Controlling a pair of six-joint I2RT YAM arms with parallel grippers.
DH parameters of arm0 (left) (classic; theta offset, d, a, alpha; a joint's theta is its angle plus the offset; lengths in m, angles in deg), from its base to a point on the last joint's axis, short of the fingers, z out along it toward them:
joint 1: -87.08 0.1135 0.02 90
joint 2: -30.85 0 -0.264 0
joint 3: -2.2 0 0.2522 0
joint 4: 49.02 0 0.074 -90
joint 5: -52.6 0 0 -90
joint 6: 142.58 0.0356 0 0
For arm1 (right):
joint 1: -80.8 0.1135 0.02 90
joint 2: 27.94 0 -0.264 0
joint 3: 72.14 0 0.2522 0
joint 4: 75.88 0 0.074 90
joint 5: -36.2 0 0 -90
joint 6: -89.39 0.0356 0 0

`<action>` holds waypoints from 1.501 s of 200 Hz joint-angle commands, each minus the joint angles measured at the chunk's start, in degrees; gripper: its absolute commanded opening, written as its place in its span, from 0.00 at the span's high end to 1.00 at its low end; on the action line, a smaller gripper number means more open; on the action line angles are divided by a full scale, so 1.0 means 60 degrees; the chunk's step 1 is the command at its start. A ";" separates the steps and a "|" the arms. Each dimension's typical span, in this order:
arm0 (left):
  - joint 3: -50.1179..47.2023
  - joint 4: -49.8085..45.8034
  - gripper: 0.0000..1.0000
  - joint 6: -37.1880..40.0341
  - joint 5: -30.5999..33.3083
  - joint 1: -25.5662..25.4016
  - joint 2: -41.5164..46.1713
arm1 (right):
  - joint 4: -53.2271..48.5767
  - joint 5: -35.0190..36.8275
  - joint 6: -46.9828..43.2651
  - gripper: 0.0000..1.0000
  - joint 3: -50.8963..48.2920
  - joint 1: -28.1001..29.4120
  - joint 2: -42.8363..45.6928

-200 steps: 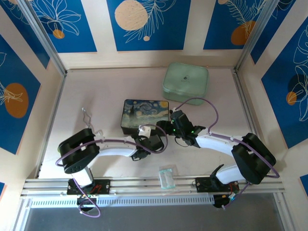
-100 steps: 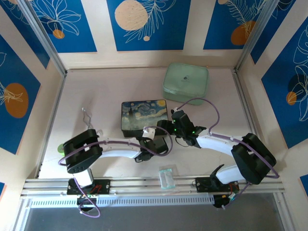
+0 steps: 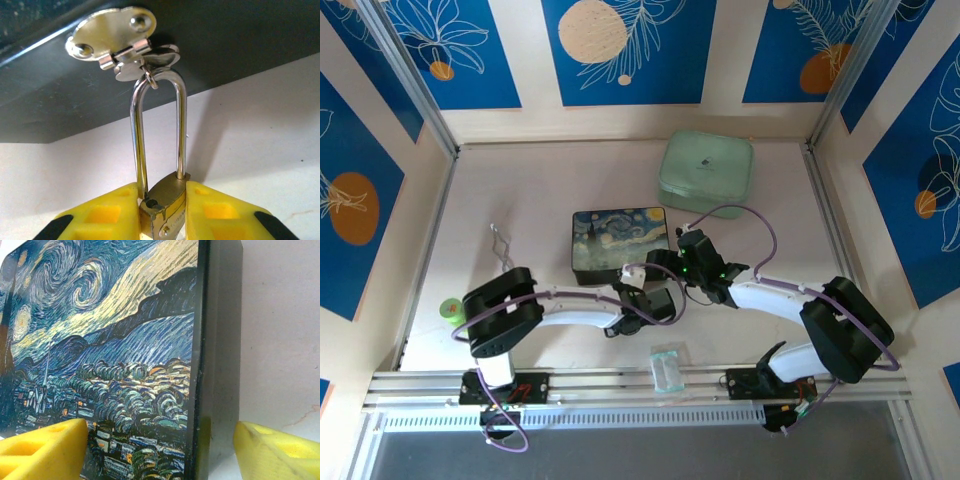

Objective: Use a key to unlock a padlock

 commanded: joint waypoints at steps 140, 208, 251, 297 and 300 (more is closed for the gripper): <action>0.1442 -0.1860 0.80 -0.0898 0.0375 -0.0789 -0.1503 | -0.0807 0.0096 0.0249 0.24 -0.0469 -0.0037 -0.0162; 0.1413 -0.1929 0.88 -0.0853 0.0343 -0.0745 -0.1354 | -0.0823 0.0042 0.0264 0.24 -0.0439 -0.0037 -0.0107; 0.1266 -0.1220 0.78 -0.0754 -0.0383 -0.0903 -0.1156 | -0.0832 0.0071 0.0276 0.24 -0.0441 -0.0037 -0.0066; 0.1639 -0.2191 0.81 -0.1127 0.0032 -0.1050 -0.1058 | -0.0832 0.0131 0.0302 0.24 -0.0453 -0.0030 -0.0128; 0.1636 -0.2198 0.82 -0.1111 0.0066 -0.1085 -0.1029 | -0.0825 0.0131 0.0306 0.24 -0.0452 -0.0027 -0.0133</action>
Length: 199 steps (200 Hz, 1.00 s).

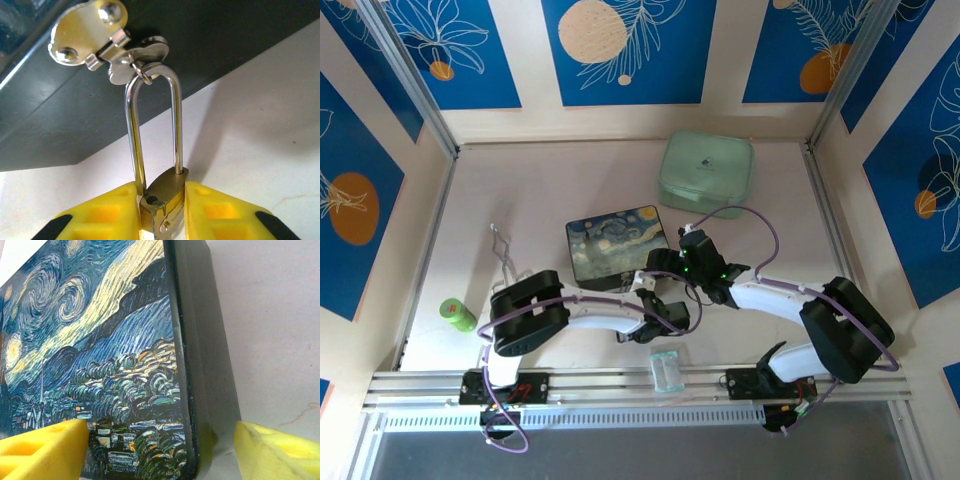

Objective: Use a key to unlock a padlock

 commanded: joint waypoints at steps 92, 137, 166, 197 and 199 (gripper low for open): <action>-0.0669 -0.0492 0.79 -0.0241 -0.0201 0.0079 0.1135 | -0.0902 0.0090 0.0076 0.24 -0.0359 -0.0011 -0.0277; -0.0831 0.0357 0.59 0.0091 -0.0780 -0.0181 0.1978 | -0.0866 0.0120 0.0090 0.24 -0.0350 -0.0011 -0.0335; -0.1257 0.1028 0.53 0.0264 -0.0923 -0.0190 0.2194 | -0.0897 0.0105 0.0068 0.24 -0.0364 -0.0013 -0.0367; -0.1459 0.1006 0.53 0.0486 -0.0757 0.0010 0.2218 | -0.0851 0.0076 0.0089 0.24 -0.0393 -0.0062 -0.0394; -0.1476 0.1025 0.53 0.0503 -0.0754 0.0025 0.2224 | -0.0850 0.0076 0.0086 0.24 -0.0388 -0.0057 -0.0394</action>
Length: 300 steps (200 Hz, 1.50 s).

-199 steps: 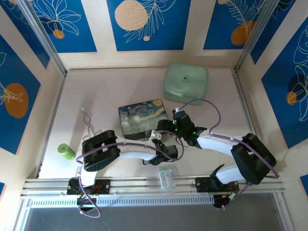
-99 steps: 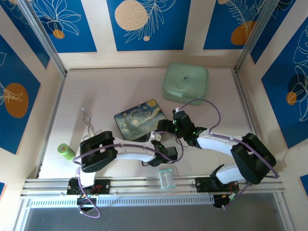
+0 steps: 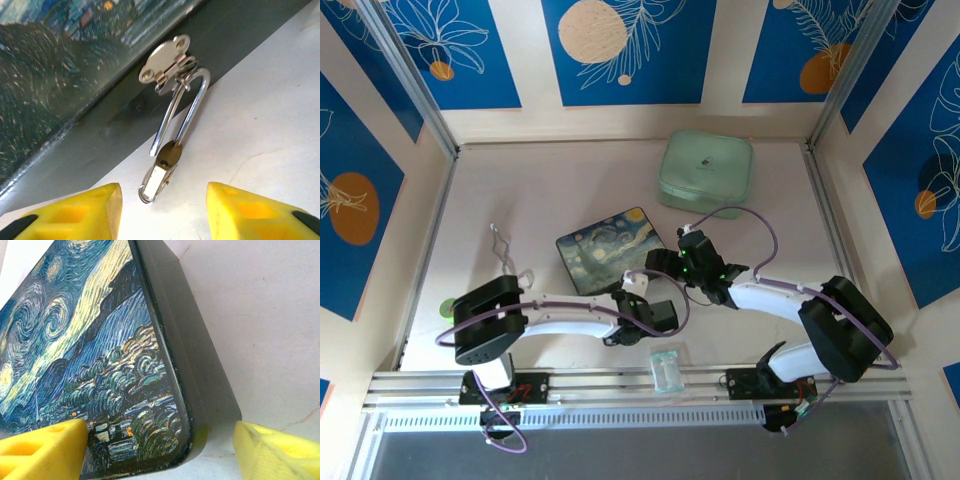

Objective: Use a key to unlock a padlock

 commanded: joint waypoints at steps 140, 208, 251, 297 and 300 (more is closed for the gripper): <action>0.0252 0.0762 0.66 0.0946 -0.0376 -0.0150 -0.1041 | -0.1001 0.0083 0.0001 0.24 -0.0487 -0.0121 -0.0168; 0.0268 0.0718 0.63 0.0725 -0.0449 -0.0242 -0.0659 | -0.0853 -0.0067 -0.0025 0.24 -0.0520 -0.0121 -0.0170; -0.0600 0.1163 0.21 0.1756 -0.0602 0.0571 0.1610 | -0.0559 -0.0141 -0.0488 0.23 -0.0944 -0.0176 0.0949; -0.1935 0.2496 0.20 0.1966 -0.1906 0.1659 0.3687 | -0.1012 -0.0734 -0.1013 0.08 -0.1071 -0.0443 0.2023; -0.1970 0.2462 0.21 0.1920 -0.1895 0.1684 0.3752 | -0.1031 -0.0842 -0.1045 0.08 -0.1089 -0.0444 0.2087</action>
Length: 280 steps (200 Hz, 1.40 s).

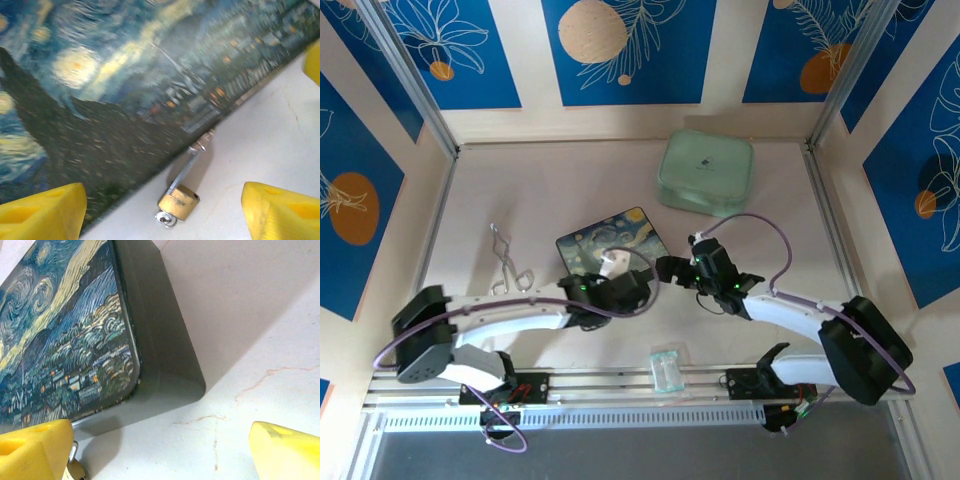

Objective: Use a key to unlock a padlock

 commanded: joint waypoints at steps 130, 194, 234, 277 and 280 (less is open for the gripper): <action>-0.1533 -0.0154 0.01 0.2007 -0.0800 0.2949 0.2965 | 0.0569 0.0071 0.0169 0.19 0.1656 0.3700 -0.3227; -0.1655 -0.0103 0.01 0.2244 -0.0831 0.2976 0.2877 | -0.0166 0.1312 -0.0063 0.39 0.2821 0.4373 -0.4624; -0.1768 0.0018 0.01 0.2224 -0.0849 0.2991 0.2827 | -0.0648 0.1824 0.0241 0.49 0.2900 0.4435 -0.4926; -0.1759 0.0022 0.01 0.2246 -0.0913 0.2987 0.2876 | -0.0586 0.1804 0.0440 0.65 0.2581 0.4488 -0.4936; -0.1747 0.0016 0.00 0.2272 -0.0923 0.2990 0.2877 | -0.0545 0.1773 0.0452 0.66 0.2547 0.4484 -0.4927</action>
